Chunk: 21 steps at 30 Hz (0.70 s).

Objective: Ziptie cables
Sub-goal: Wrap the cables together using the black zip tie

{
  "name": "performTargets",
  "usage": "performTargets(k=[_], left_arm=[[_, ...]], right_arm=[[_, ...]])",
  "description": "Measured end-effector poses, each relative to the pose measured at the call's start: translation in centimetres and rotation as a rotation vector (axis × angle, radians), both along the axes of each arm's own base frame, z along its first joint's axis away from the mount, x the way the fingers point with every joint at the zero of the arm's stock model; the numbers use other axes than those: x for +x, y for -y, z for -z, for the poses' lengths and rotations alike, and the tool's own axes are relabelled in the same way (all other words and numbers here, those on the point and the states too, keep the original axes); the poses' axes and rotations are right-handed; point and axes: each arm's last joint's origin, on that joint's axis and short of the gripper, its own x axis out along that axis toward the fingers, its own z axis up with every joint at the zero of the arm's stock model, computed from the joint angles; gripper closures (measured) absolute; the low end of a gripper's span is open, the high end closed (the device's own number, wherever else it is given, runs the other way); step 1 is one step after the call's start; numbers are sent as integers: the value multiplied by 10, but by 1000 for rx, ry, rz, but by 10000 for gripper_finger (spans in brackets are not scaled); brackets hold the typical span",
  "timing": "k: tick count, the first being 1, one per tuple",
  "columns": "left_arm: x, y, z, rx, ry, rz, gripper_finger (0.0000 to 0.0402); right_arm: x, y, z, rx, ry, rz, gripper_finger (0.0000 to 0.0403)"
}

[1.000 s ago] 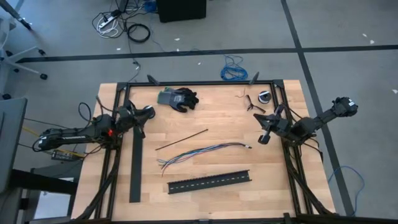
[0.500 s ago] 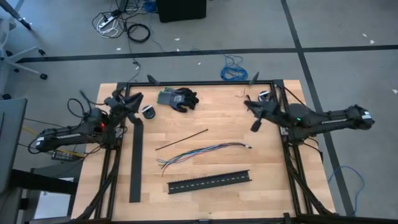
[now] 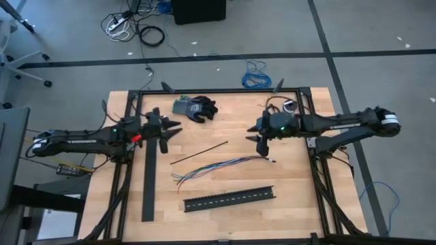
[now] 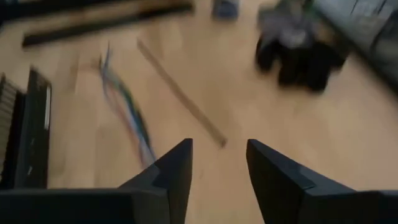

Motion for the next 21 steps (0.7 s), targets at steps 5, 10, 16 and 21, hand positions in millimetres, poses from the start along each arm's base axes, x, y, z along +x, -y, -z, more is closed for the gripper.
performTargets(k=[5,10,16,21], left_arm=[[13,7,9,-48,-36,56,195],[23,15,18,-64,-89,151,164],[35,19,33,-70,-166,174,165],[42,19,44,-55,-225,165,165]], right_arm=[[10,-8,16,58,-82,9,250],[28,-9,35,55,-115,1,253],[55,-4,64,-19,-120,-51,250],[74,3,79,-155,-66,-125,256]])
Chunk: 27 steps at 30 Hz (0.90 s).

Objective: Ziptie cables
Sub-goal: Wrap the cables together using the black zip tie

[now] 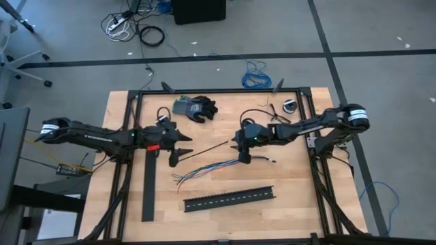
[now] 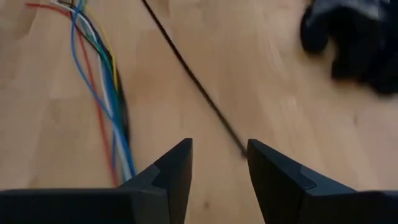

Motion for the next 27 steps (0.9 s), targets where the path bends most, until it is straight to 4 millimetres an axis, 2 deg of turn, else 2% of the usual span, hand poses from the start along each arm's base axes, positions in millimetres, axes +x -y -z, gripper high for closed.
performTargets(k=[5,12,16,20,23,27], left_arm=[[5,-1,7,18,-28,-28,165],[6,-4,6,55,-8,-117,165],[6,-5,6,51,-3,-160,165],[6,-5,6,48,-2,-168,165],[6,-5,5,48,-1,-169,165],[6,-6,6,48,-3,-170,166]], right_arm=[[9,11,16,-81,-29,-40,266],[31,31,25,-35,-65,16,279],[36,37,24,96,-119,203,290],[37,36,16,297,-68,391,305],[38,33,16,477,-46,450,316],[39,24,21,586,-45,516,325]])
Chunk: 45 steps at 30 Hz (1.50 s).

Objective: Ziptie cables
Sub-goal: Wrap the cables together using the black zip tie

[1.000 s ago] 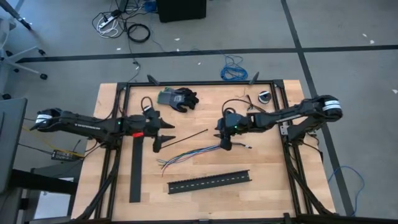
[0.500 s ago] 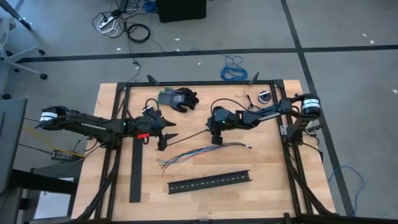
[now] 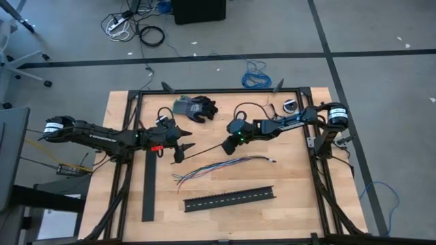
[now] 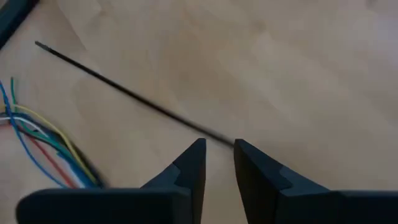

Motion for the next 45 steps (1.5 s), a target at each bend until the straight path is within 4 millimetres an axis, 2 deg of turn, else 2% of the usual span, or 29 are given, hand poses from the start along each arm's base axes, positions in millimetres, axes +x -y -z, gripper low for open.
performTargets(k=[6,13,15,20,23,31,41,45], left_arm=[[0,0,-1,0,11,0,166],[1,0,-2,2,25,1,166],[1,0,-2,2,25,1,166],[1,0,-2,23,16,10,166],[1,0,-2,25,17,11,166],[1,0,-3,22,29,9,166],[3,0,-7,25,71,9,166],[3,0,-7,26,71,10,166]], right_arm=[[5,-12,-4,82,81,115,328],[5,-14,-4,119,88,174,328],[8,-12,0,25,81,94,328],[10,-16,4,-352,-5,-381,328],[11,-18,3,-479,-17,-521,327],[9,-3,4,-597,-59,-591,328],[4,19,6,-557,-61,-630,328],[4,21,19,-537,-103,-658,327]])
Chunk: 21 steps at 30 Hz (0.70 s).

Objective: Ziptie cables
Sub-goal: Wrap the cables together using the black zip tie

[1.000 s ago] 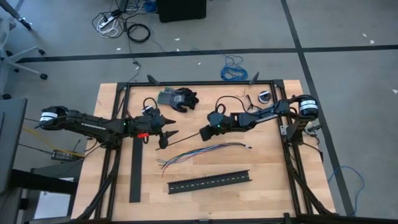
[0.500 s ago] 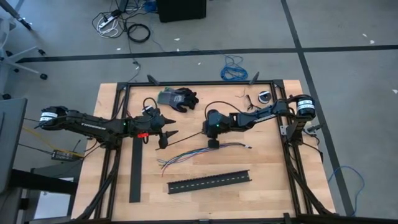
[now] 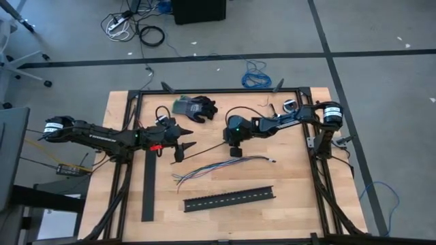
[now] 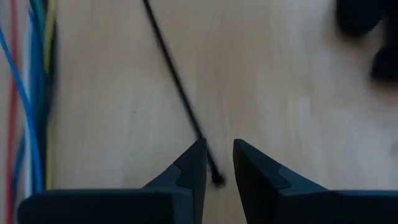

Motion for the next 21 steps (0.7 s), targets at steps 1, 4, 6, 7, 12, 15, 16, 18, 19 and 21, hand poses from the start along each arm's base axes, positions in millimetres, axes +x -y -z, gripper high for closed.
performTargets(k=[1,4,6,7,12,15,16,18,19,21], left_arm=[[0,0,0,0,0,0,166],[0,0,0,2,0,-1,166],[0,0,1,2,-10,-4,166],[0,0,1,3,-10,-4,166],[-1,0,2,4,-18,-5,166],[-1,0,2,4,-22,-5,166],[-1,0,2,4,-22,-5,166],[-1,0,2,4,-22,-6,166],[-1,0,2,5,-22,-8,166],[-1,0,2,7,-23,-13,166]], right_arm=[[3,0,3,-4,9,-6,327],[5,0,14,-2,-2,-14,327],[7,1,20,-7,-9,-13,327],[7,1,22,-6,-12,-13,328],[8,0,24,-2,-18,-9,349],[8,-3,25,-2,-25,-19,390],[8,-5,25,-4,-27,-26,395],[8,-6,26,4,-29,-31,398],[8,-7,25,5,-29,-32,400],[7,-9,22,4,-24,-34,401]])
